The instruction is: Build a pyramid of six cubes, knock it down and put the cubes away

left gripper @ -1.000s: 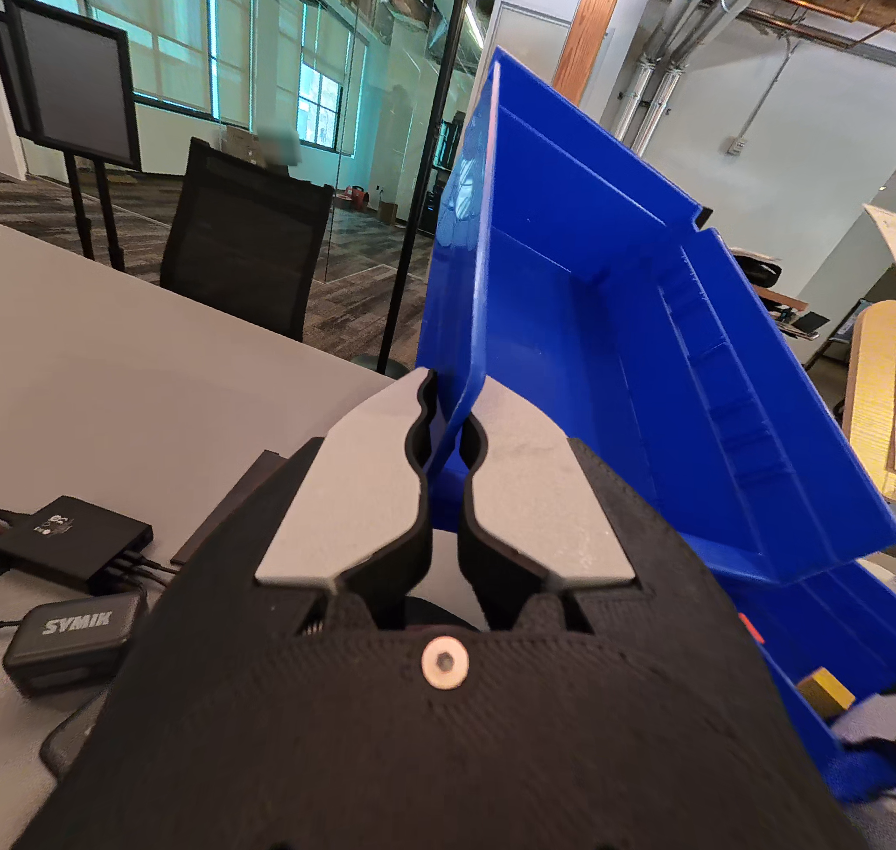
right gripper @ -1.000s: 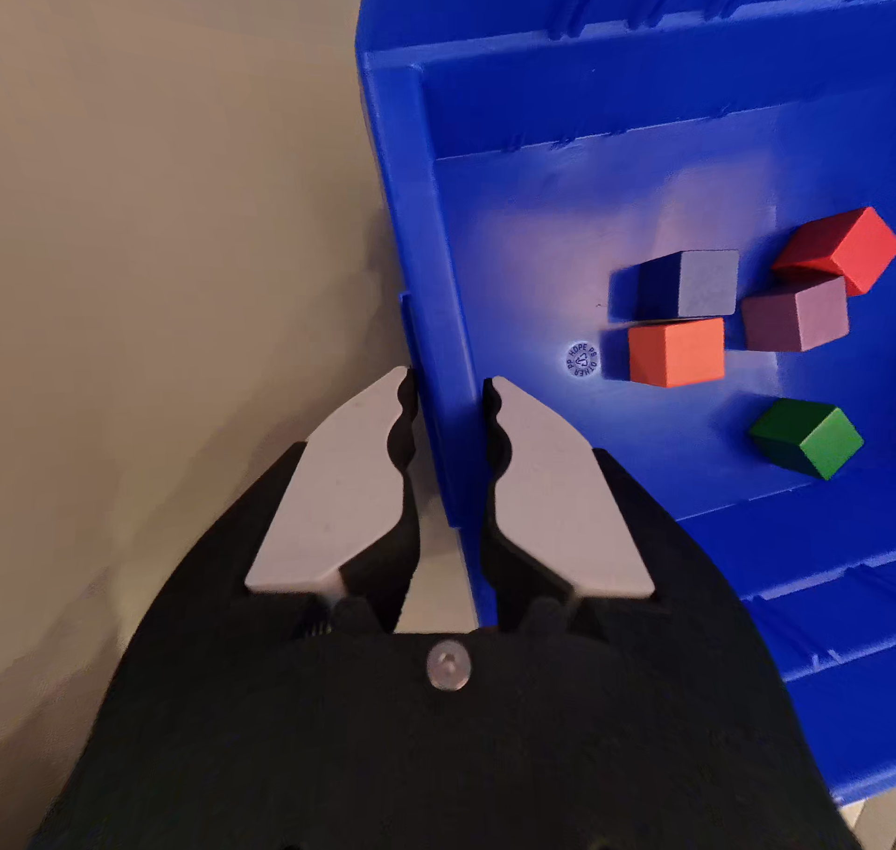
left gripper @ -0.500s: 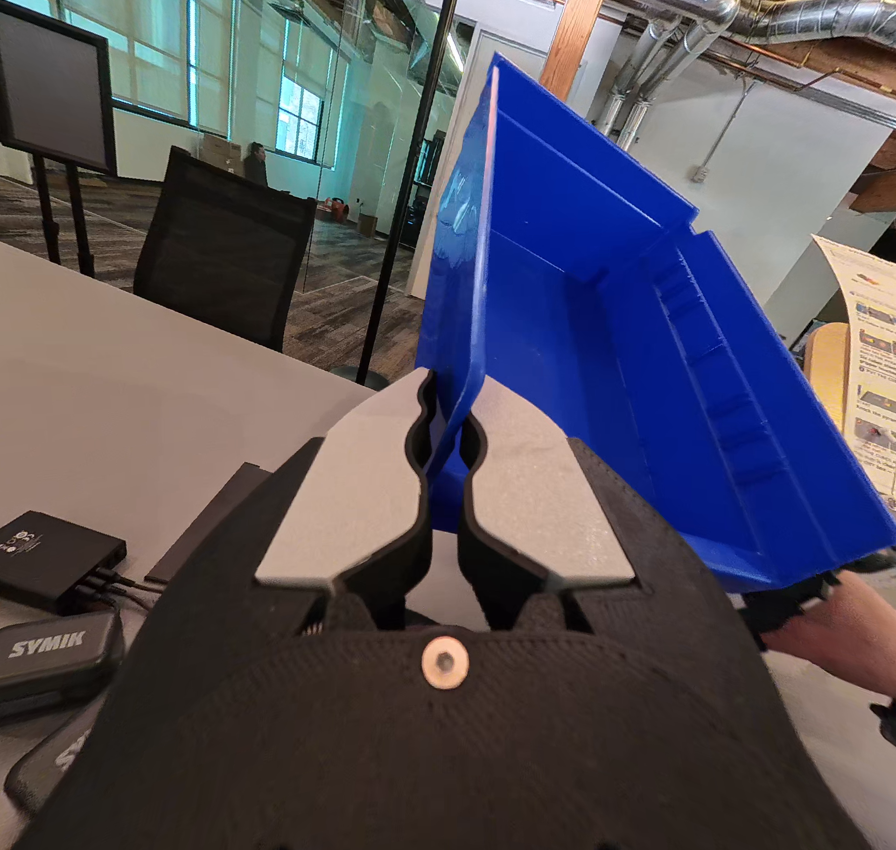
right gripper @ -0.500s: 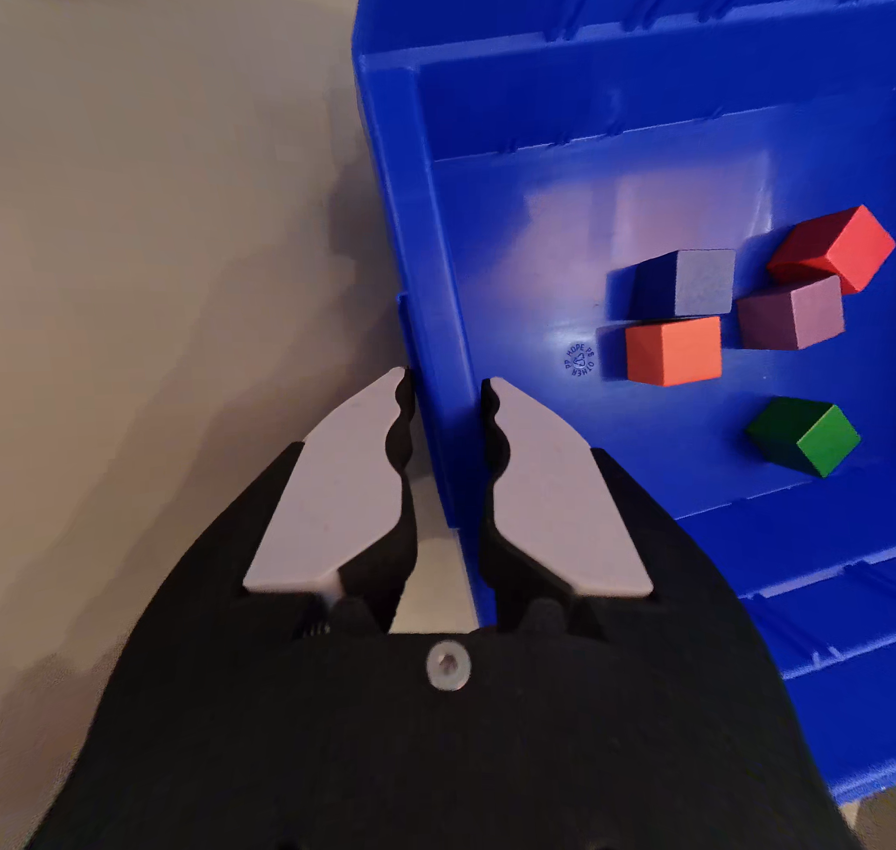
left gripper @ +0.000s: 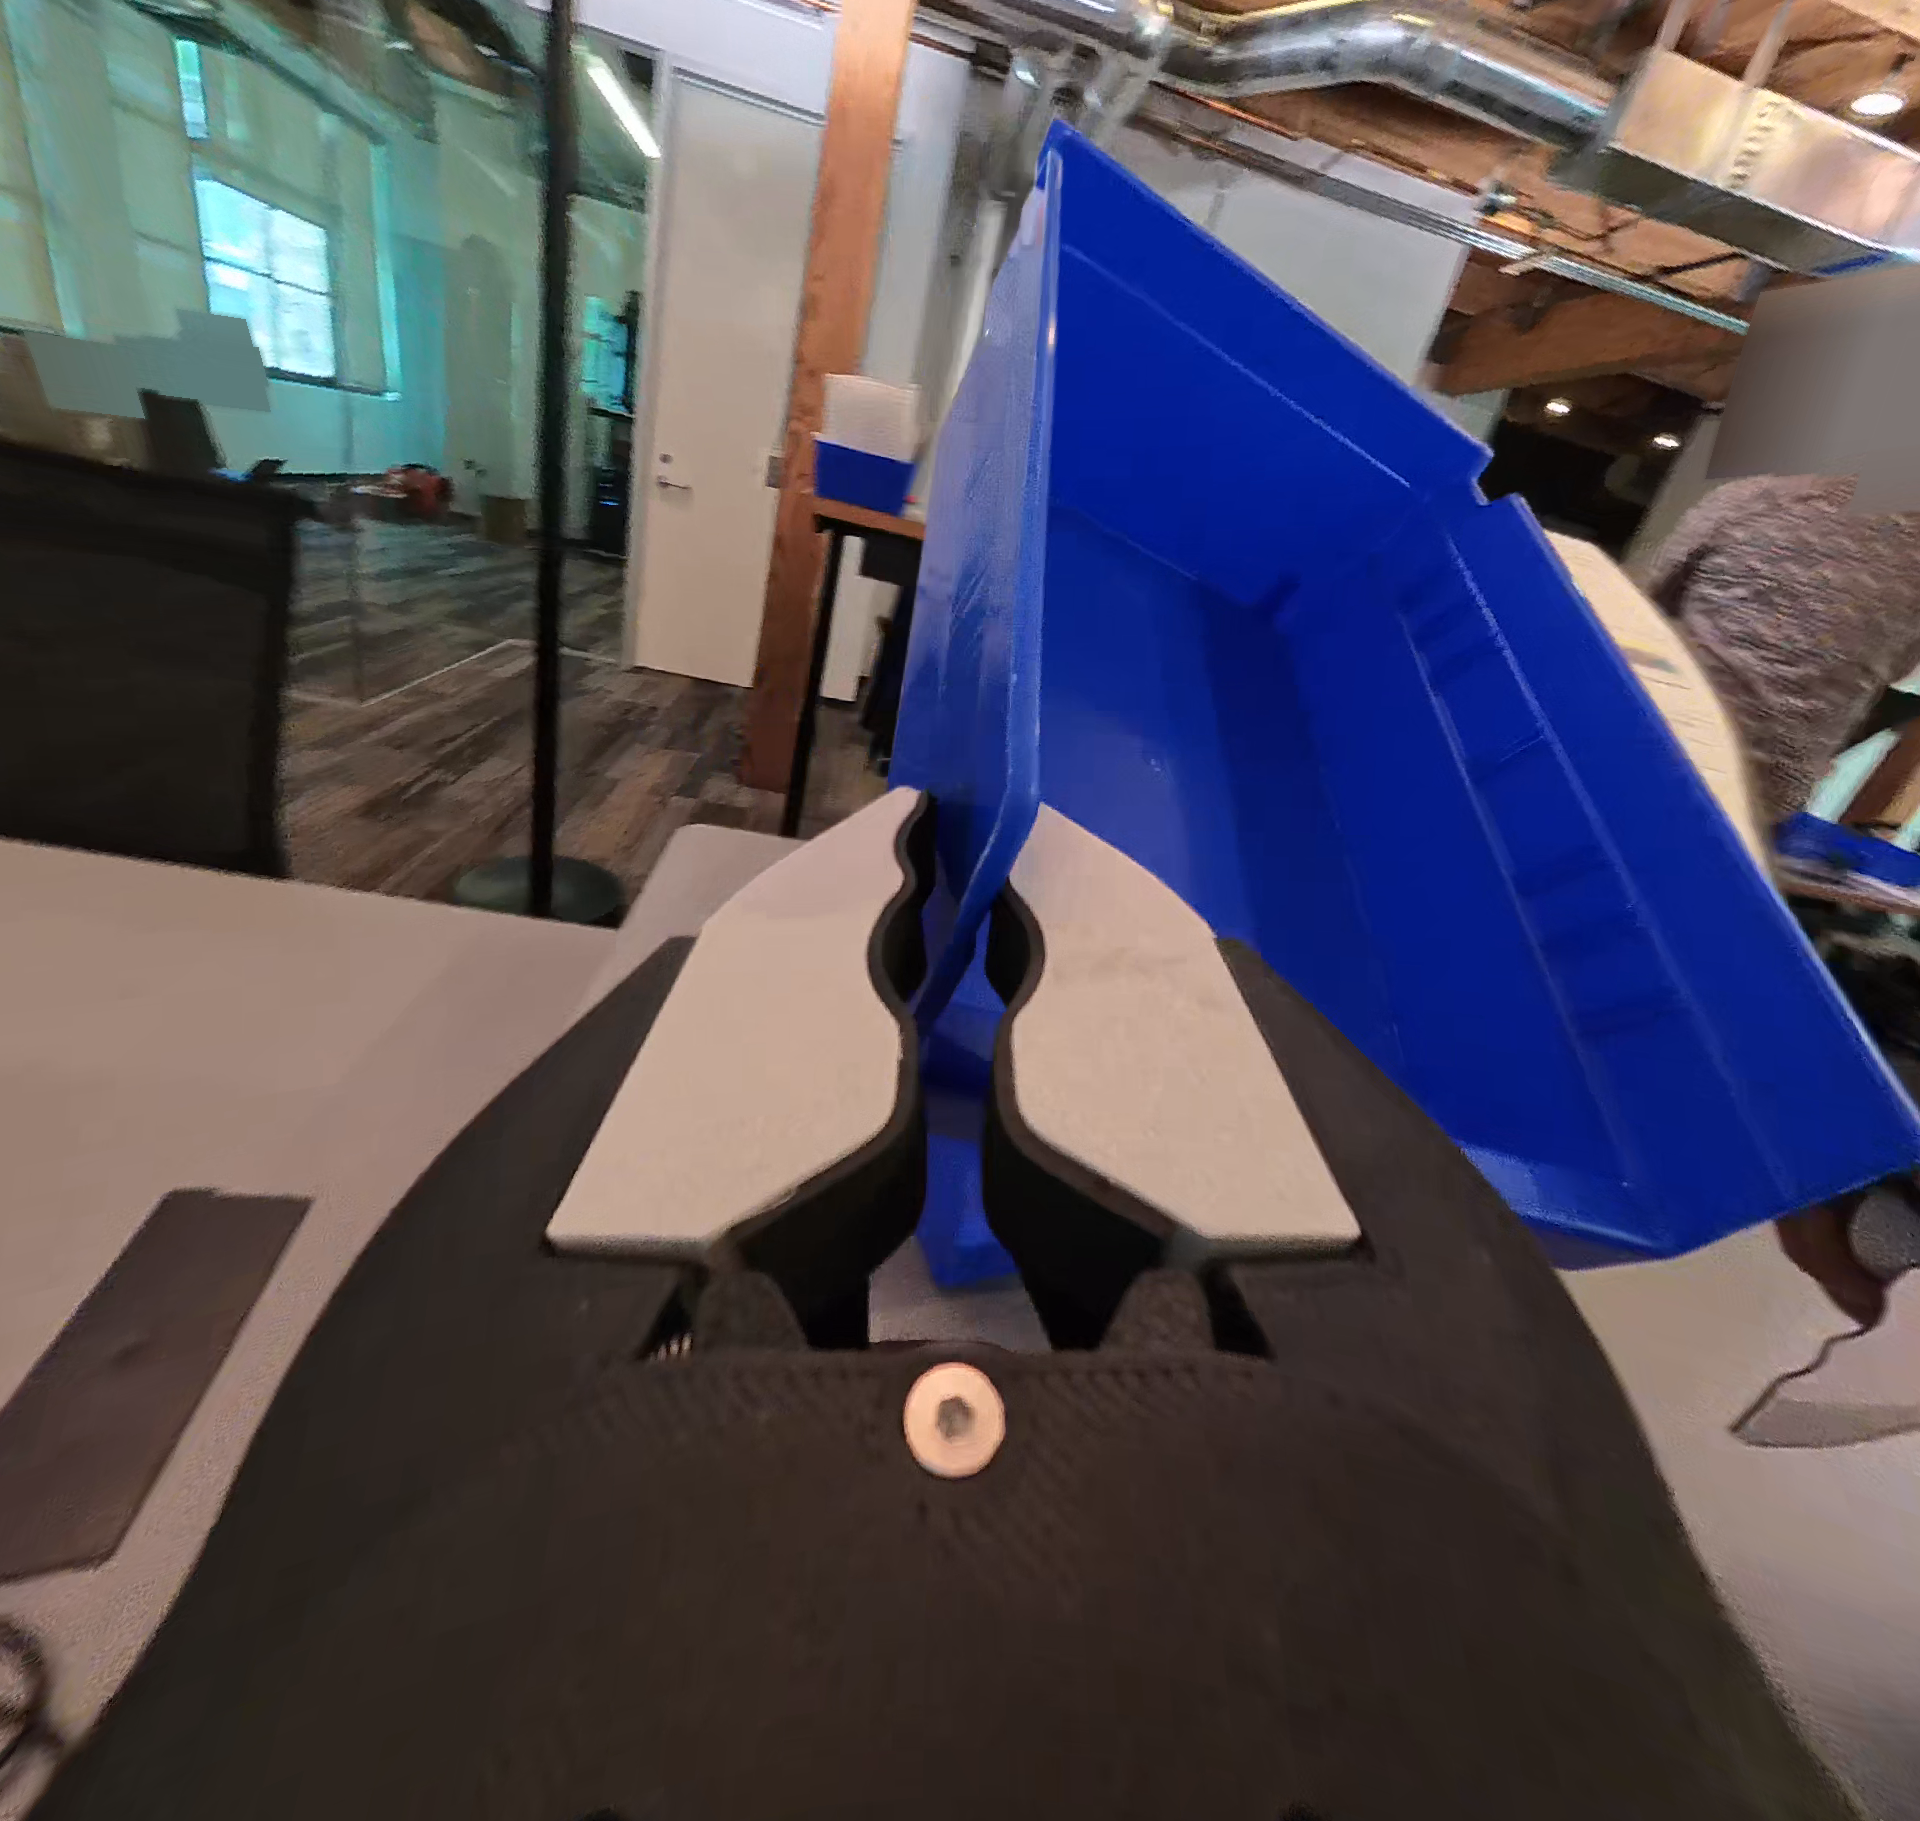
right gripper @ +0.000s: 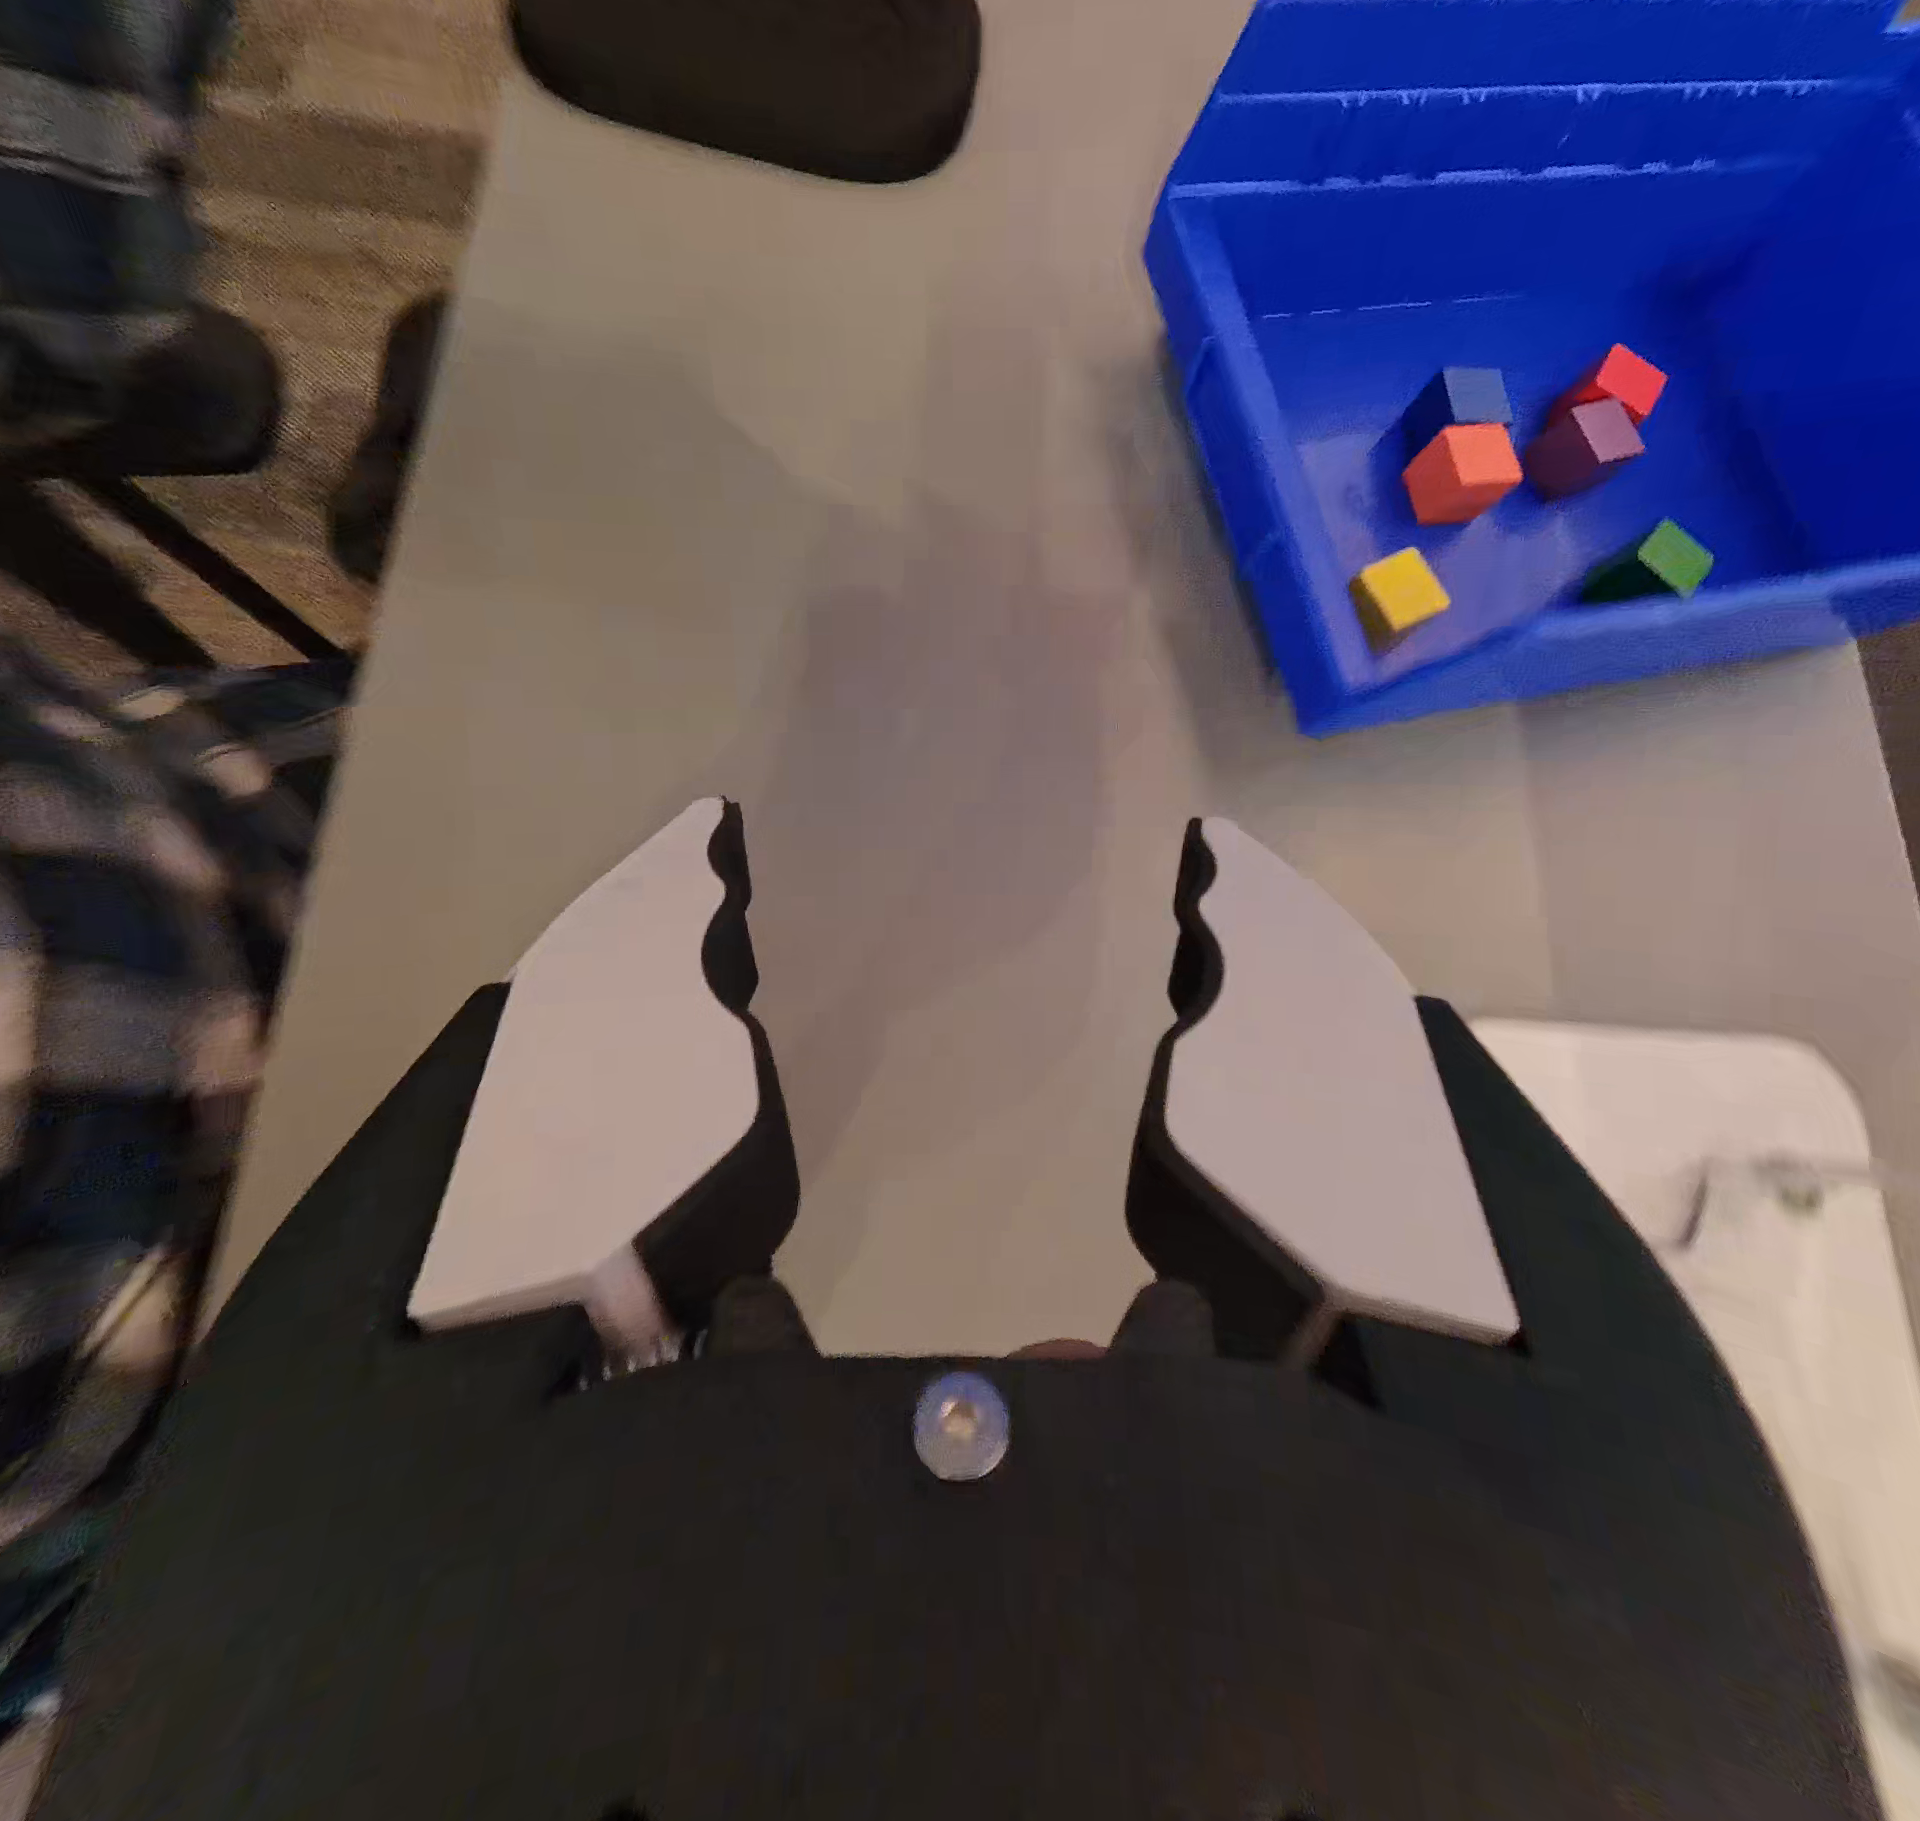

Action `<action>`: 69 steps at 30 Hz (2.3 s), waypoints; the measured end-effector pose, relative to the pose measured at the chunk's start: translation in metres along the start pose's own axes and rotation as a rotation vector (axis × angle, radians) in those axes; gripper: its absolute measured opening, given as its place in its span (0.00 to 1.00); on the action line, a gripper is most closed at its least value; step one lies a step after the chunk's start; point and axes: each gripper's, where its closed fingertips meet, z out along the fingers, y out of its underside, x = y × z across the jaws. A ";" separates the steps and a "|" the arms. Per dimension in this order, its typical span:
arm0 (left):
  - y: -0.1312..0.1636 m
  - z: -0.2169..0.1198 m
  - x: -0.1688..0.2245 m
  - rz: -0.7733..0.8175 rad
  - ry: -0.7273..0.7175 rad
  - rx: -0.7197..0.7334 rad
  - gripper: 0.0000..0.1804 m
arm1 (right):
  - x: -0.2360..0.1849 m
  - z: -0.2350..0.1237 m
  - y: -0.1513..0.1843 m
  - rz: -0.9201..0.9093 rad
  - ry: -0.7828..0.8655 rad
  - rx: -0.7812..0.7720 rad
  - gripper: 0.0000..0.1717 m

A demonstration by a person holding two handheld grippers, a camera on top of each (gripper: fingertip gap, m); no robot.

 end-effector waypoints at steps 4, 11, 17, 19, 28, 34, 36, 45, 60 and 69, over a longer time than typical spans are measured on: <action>0.015 0.029 0.088 0.023 0.203 -0.050 0.04 | -0.026 -0.104 0.040 0.069 0.072 0.175 0.44; 0.093 0.084 0.277 0.007 0.545 -0.167 0.03 | -0.028 -0.277 0.121 0.265 0.525 0.432 0.59; 0.174 0.114 0.422 0.012 0.752 -0.315 0.03 | -0.058 -0.351 0.169 0.317 0.852 0.642 0.73; 0.198 0.120 0.464 0.064 0.803 -0.351 0.03 | -0.068 -0.366 0.191 0.333 0.950 0.702 0.74; 0.293 0.165 0.577 -0.008 0.861 -0.521 0.03 | -0.064 -0.400 0.273 0.521 1.068 0.767 0.73; 0.329 0.204 0.594 -0.101 0.729 -0.546 0.03 | -0.025 -0.364 0.296 0.631 0.963 0.586 0.76; 0.342 0.213 0.595 -0.130 0.695 -0.562 0.04 | -0.011 -0.354 0.308 0.670 0.960 0.492 0.74; 0.372 0.224 0.589 -0.152 0.615 -0.602 0.04 | 0.028 -0.315 0.363 0.859 0.825 0.251 0.39; 0.390 0.202 0.602 -0.290 0.692 -0.743 0.17 | 0.078 -0.344 0.433 0.955 0.747 -0.006 0.12; 0.398 0.206 0.637 -0.283 0.768 -0.782 0.19 | 0.103 -0.373 0.467 0.970 0.778 -0.058 0.07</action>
